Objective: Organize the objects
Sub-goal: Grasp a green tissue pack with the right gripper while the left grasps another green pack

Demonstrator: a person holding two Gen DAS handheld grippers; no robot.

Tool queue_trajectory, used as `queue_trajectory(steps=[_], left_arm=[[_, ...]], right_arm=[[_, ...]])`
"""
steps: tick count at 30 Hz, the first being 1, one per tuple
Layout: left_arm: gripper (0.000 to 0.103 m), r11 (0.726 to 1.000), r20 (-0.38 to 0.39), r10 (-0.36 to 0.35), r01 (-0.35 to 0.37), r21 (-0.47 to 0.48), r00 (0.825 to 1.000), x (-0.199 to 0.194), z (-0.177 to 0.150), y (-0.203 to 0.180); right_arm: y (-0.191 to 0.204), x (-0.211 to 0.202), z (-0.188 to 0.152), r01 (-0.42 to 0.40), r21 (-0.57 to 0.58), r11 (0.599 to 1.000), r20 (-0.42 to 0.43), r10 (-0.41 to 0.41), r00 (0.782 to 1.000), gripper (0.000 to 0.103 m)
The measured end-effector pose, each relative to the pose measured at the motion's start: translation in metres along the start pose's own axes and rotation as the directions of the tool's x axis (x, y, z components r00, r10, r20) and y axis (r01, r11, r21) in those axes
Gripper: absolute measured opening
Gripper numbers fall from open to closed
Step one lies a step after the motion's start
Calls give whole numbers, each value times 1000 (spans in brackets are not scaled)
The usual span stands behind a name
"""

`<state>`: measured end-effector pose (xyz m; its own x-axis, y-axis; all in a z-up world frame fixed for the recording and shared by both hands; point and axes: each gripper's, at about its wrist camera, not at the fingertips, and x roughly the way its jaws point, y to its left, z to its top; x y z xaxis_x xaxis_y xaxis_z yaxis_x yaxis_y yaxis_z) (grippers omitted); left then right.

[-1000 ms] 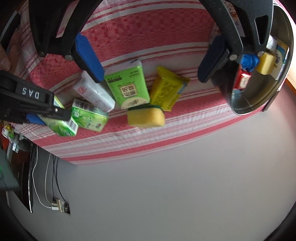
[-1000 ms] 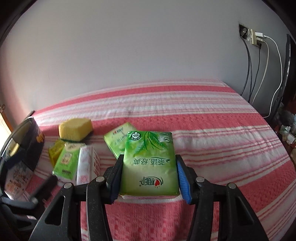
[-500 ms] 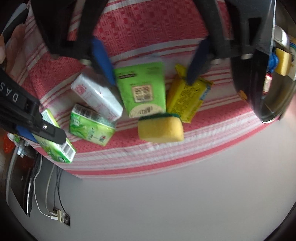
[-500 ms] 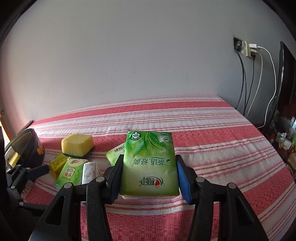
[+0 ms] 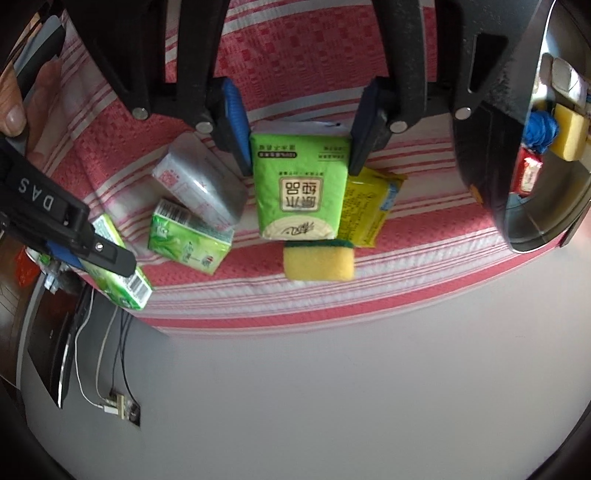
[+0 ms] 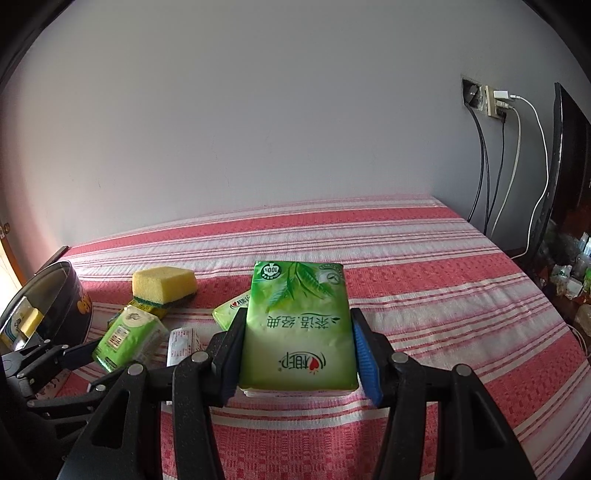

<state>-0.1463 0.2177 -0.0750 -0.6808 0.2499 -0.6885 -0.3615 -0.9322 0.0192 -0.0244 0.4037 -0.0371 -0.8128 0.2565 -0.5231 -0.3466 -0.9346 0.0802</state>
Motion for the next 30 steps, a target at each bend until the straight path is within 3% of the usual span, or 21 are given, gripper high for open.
queue_trajectory(steps=[9, 30], left_arm=[[50, 998, 90, 41, -36, -54, 995, -21, -7, 21], [50, 993, 197, 65, -45, -105, 978, -38, -9, 30]], right_arm=[[-2, -8, 0, -2, -2, 1000, 53, 3, 999, 55], [0, -21, -2, 4, -11, 1000, 131, -3, 991, 55]])
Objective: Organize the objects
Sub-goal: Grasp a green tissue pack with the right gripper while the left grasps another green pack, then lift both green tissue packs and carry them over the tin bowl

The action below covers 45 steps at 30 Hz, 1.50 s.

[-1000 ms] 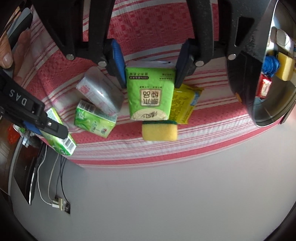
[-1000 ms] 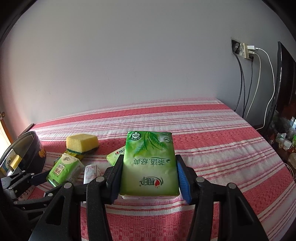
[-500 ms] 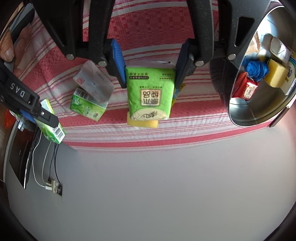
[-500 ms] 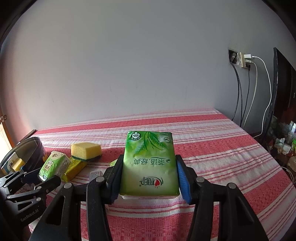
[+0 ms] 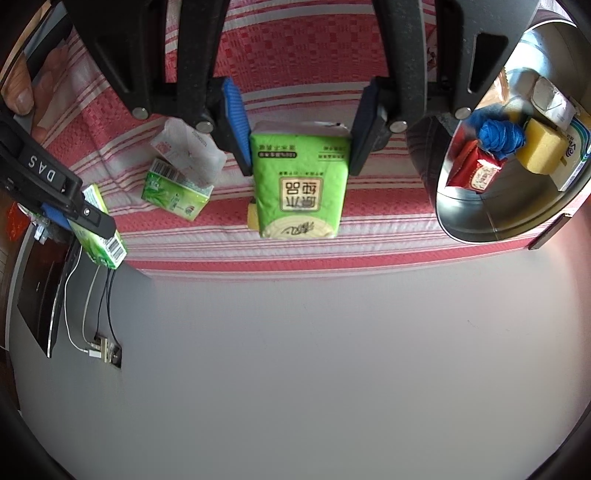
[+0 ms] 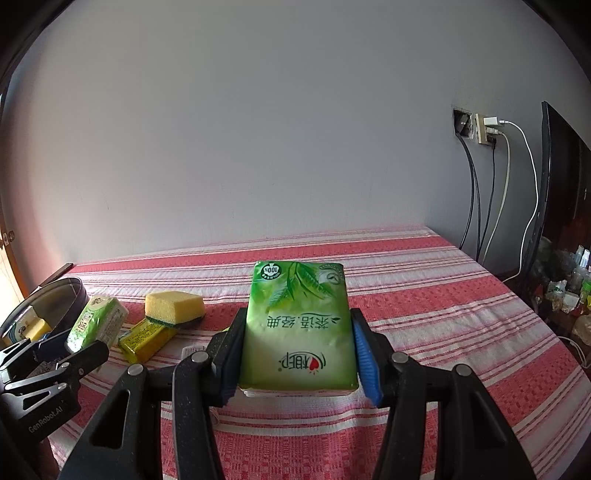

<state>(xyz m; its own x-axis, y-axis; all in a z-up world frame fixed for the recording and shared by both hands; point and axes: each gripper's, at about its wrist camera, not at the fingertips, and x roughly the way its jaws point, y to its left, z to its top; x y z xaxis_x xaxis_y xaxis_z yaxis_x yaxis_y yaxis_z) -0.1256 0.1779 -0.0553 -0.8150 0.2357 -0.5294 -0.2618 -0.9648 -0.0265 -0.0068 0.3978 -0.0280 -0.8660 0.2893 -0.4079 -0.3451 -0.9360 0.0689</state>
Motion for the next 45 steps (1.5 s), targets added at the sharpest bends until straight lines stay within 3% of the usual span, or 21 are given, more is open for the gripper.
queue_trajectory(steps=[23, 45], left_arm=[[50, 999, 124, 50, -51, 7, 991, -22, -1, 0], [50, 995, 238, 95, -93, -22, 967, -42, -4, 4]], right_arm=[[3, -11, 0, 8, -9, 1000, 68, -8, 998, 55], [11, -23, -1, 16, -25, 1000, 143, -12, 990, 55]])
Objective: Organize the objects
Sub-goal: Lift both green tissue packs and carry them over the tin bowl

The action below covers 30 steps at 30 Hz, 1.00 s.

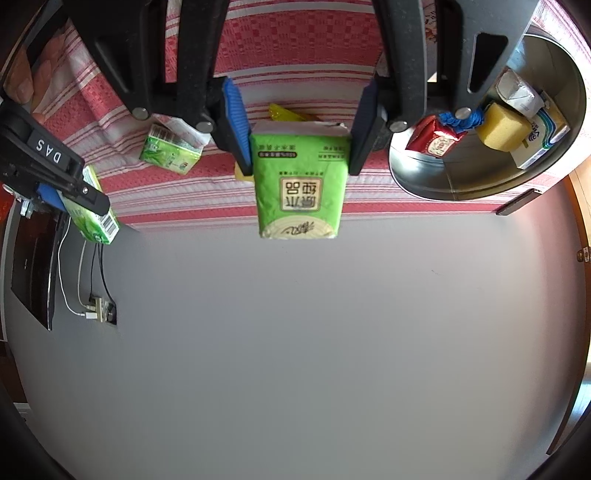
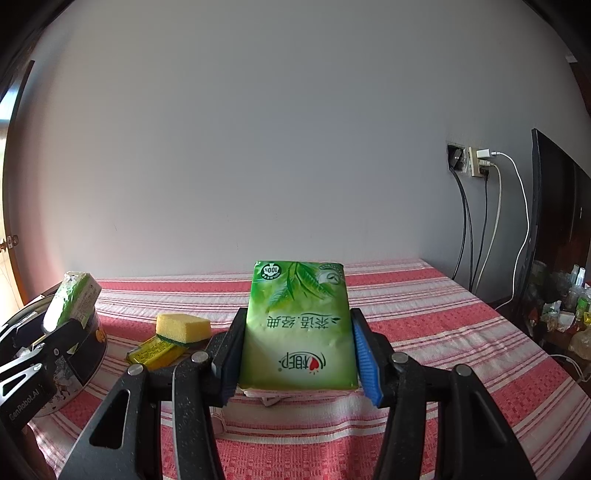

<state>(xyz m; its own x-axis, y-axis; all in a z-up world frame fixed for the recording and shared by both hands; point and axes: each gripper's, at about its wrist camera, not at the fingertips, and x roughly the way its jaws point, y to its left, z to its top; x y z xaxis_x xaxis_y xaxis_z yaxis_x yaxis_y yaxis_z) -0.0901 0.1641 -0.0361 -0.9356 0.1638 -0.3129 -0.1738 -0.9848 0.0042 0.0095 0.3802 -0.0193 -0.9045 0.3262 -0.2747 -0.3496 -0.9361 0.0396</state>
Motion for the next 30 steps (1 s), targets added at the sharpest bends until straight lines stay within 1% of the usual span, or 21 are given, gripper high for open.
queue_trajectory(steps=[10, 18, 30], left_arm=[[50, 999, 34, 38, -38, -14, 999, -8, 0, 3], [50, 997, 76, 73, -72, -16, 994, -18, -1, 7], [50, 997, 88, 69, -67, -23, 994, -27, 0, 18]], right_arm=[[4, -4, 1, 4, -19, 1000, 29, -3, 1000, 55], [6, -8, 2, 2, -35, 999, 44, 0, 999, 55], [18, -9, 2, 6, -71, 997, 45, -3, 999, 55]])
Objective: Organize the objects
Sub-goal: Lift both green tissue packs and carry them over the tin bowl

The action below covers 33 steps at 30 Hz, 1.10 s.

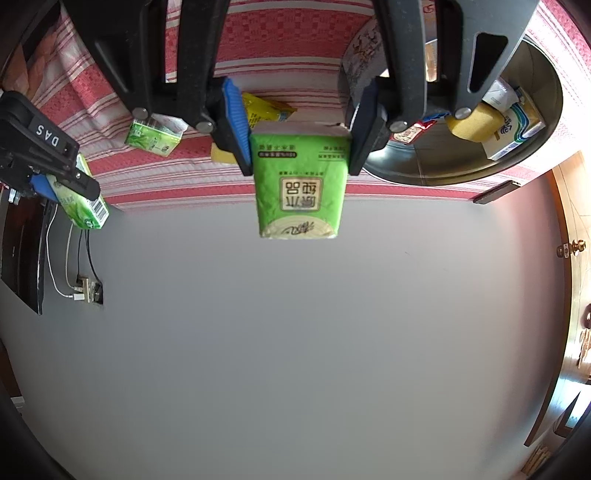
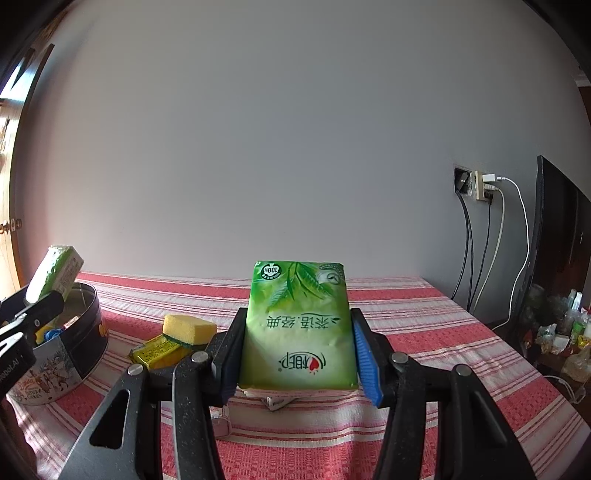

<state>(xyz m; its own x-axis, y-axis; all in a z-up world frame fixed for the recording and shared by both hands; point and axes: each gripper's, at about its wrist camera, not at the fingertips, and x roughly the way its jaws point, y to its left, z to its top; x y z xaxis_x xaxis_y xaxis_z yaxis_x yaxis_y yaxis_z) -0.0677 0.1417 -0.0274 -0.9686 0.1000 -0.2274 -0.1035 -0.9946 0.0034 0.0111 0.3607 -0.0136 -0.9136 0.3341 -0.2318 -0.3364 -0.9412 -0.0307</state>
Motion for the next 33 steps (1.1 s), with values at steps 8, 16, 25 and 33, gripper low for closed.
queue_trajectory(steps=[8, 16, 25, 33], left_arm=[[50, 999, 27, 46, -46, -12, 999, -15, 7, 26], [50, 988, 14, 151, -150, -38, 988, -22, 10, 76], [50, 971, -26, 235, -236, -46, 972, -13, 6, 113], [50, 963, -76, 264, -267, -33, 962, 0, -1, 123]], right_arm=[[36, 6, 5, -92, -29, 995, -19, 92, 996, 55], [75, 10, 20, -216, -27, 976, -31, 215, 976, 55], [128, 19, 34, -343, -64, 937, -68, 339, 938, 55], [172, 26, 42, -424, -102, 900, -108, 413, 904, 55]])
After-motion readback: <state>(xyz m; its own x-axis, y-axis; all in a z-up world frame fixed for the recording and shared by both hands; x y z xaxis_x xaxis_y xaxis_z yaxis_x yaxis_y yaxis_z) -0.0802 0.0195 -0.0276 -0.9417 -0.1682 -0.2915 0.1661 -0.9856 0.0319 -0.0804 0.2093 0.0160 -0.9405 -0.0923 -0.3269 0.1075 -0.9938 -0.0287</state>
